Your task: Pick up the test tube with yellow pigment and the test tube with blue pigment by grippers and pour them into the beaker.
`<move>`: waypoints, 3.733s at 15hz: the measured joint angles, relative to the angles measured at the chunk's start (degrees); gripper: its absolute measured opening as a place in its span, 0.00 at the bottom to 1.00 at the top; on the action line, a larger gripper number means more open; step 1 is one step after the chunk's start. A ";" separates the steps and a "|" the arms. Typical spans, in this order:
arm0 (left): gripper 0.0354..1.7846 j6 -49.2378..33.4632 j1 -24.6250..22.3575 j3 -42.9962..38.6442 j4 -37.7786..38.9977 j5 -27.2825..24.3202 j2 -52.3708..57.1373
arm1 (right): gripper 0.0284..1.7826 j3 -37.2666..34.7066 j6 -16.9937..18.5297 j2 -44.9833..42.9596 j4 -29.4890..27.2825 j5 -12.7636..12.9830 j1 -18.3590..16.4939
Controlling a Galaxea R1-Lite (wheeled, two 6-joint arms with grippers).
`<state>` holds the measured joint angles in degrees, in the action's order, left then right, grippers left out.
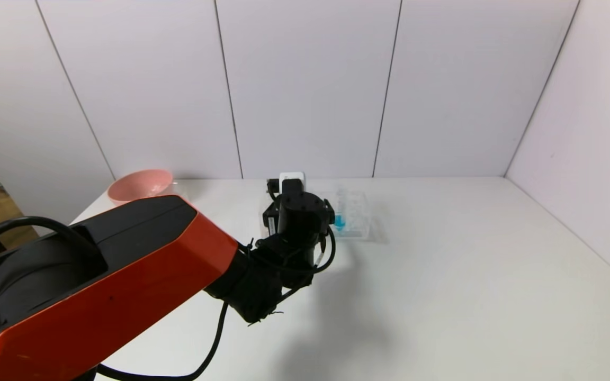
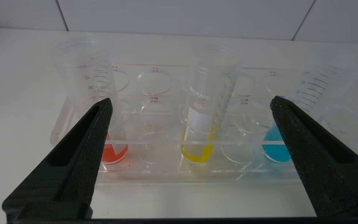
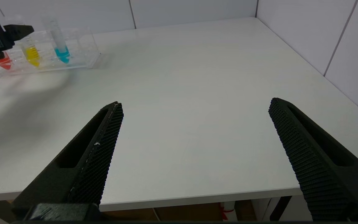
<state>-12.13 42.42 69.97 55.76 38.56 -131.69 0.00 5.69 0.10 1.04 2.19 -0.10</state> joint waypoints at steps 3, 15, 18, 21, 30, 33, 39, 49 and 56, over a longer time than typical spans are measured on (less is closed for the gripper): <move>0.99 0.30 -0.76 1.83 -0.56 -0.37 -1.35 | 0.96 0.00 0.00 0.00 0.00 0.00 0.00; 0.99 0.63 -1.46 7.67 -4.91 -1.74 -2.57 | 0.96 0.00 0.00 0.00 0.00 0.01 0.00; 0.99 0.63 -2.29 10.05 -5.63 -2.34 -3.64 | 0.96 0.00 -0.02 0.00 0.00 0.00 0.00; 0.99 0.63 -3.25 11.30 -5.63 -4.08 -4.83 | 0.96 0.00 0.00 0.00 0.00 0.01 0.00; 0.95 0.69 -5.02 14.95 -5.85 -4.30 -8.80 | 0.96 0.00 -0.02 0.00 0.00 0.00 0.00; 0.94 0.73 -5.55 15.56 -5.81 -4.35 -9.74 | 0.96 0.00 0.00 0.00 0.00 0.00 0.00; 0.66 0.78 -6.29 17.94 -7.34 -5.02 -11.03 | 0.96 0.00 -0.02 0.00 0.00 0.00 0.00; 0.29 0.72 -6.10 18.03 -7.69 -5.85 -11.33 | 0.96 0.00 0.00 0.00 -0.02 0.00 0.00; 0.29 0.76 -5.60 17.70 -12.11 -5.74 -7.83 | 0.96 0.00 -0.02 0.00 0.00 0.00 0.00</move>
<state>-11.37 36.83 87.67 43.65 32.82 -139.52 0.00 5.67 0.10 1.04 2.19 -0.10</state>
